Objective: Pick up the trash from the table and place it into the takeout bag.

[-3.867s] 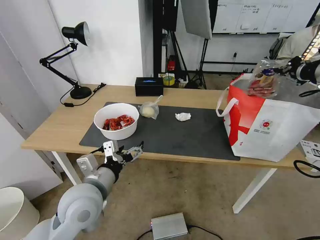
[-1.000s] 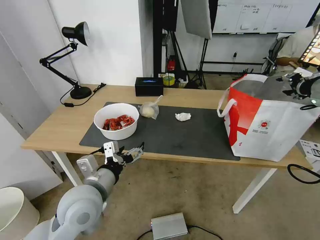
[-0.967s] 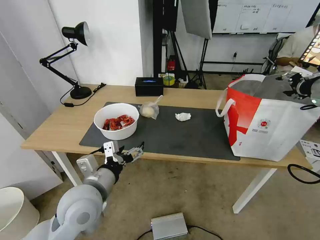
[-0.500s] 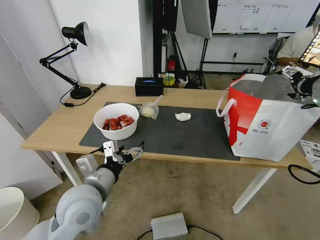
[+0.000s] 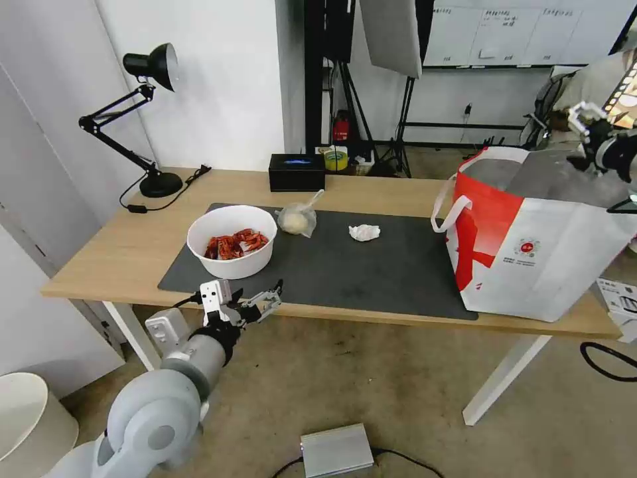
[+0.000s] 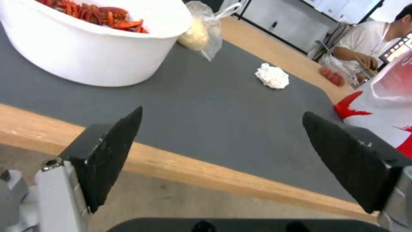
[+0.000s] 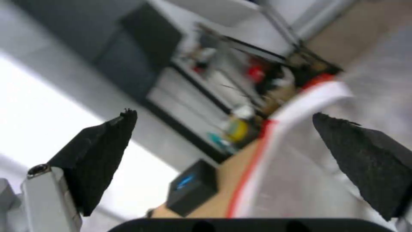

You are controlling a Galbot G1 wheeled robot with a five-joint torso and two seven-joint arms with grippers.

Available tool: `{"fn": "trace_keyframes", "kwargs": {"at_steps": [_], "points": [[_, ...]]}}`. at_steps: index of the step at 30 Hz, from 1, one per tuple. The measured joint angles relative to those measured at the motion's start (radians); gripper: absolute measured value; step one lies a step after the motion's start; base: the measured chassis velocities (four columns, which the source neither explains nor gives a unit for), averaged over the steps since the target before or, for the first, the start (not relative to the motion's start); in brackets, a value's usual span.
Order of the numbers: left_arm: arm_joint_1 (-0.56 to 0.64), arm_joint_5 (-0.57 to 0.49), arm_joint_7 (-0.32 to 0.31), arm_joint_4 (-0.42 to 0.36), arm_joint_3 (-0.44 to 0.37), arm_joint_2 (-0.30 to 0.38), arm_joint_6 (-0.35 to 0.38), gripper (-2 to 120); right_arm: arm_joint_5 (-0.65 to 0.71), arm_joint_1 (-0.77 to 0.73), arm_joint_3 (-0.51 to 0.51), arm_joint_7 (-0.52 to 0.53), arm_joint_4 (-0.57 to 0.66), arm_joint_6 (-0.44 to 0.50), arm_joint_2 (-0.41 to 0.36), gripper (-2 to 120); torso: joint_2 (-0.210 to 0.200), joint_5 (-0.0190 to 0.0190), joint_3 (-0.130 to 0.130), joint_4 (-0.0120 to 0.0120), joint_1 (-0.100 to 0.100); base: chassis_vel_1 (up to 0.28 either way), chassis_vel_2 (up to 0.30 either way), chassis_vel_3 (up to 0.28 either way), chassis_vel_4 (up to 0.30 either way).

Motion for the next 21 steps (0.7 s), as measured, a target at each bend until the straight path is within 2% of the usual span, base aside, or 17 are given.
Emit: {"fn": "trace_keyframes", "kwargs": {"at_steps": [1,2,3,4,6,7,11,15,21], "points": [[0.0,0.0,0.0,0.0,0.0,0.0,0.0,100,0.0,0.0,0.0,0.0,0.0,0.0,0.0,100,0.0,0.0,0.0,0.0,0.0,0.0,0.0,0.0,0.0],[0.013,0.007,0.003,-0.005,-0.006,0.006,0.0,100,-0.103,-0.051,0.002,-0.113,0.029,0.008,-0.004,100,0.0,-0.0001,0.0,0.0003,0.0,0.0,0.0,0.0,0.0],[0.013,0.007,0.003,-0.005,-0.006,0.006,0.0,100,-0.103,-0.051,0.002,-0.113,0.029,0.008,-0.004,100,0.0,-0.0001,0.0,0.0003,0.0,0.0,0.0,0.0,0.0],[0.014,0.013,0.009,-0.005,-0.007,0.012,0.0,100,-0.222,-0.108,0.006,-0.208,0.056,0.018,-0.009,100,0.0,0.0002,0.0,0.0005,0.0,0.0,0.0,0.0,0.0],[0.009,0.021,0.019,-0.003,-0.004,0.023,-0.001,100,-0.367,-0.183,0.014,-0.337,0.098,0.056,-0.018,100,0.0,0.0004,0.0,-0.0001,0.0,0.0,0.0,0.0,0.0],[0.009,0.021,0.019,-0.003,-0.004,0.023,-0.001,100,-0.367,-0.183,0.014,-0.337,0.098,0.056,-0.018,100,0.0,0.0004,0.0,-0.0001,0.0,0.0,0.0,0.0,0.0],[-0.001,0.042,0.036,0.002,0.007,0.036,-0.003,100,-0.609,-0.313,0.038,-0.556,0.186,0.176,-0.035,100,0.0,0.0001,0.0,0.0003,0.0,0.0,0.0,0.0,0.0],[-0.002,0.07,0.047,0.004,0.009,0.036,-0.004,100,-0.677,-0.375,0.049,-0.613,0.239,0.206,-0.04,100,0.0,0.0,0.0,-0.0001,0.0,0.0,0.0,0.0,0.0],[0.013,0.132,0.066,0.005,0.001,0.033,-0.012,100,-0.738,-0.453,0.044,-0.64,0.29,0.231,-0.036,100,0.0,0.0,0.0,0.0002,0.0,0.0,0.0,0.0,0.0]]}}
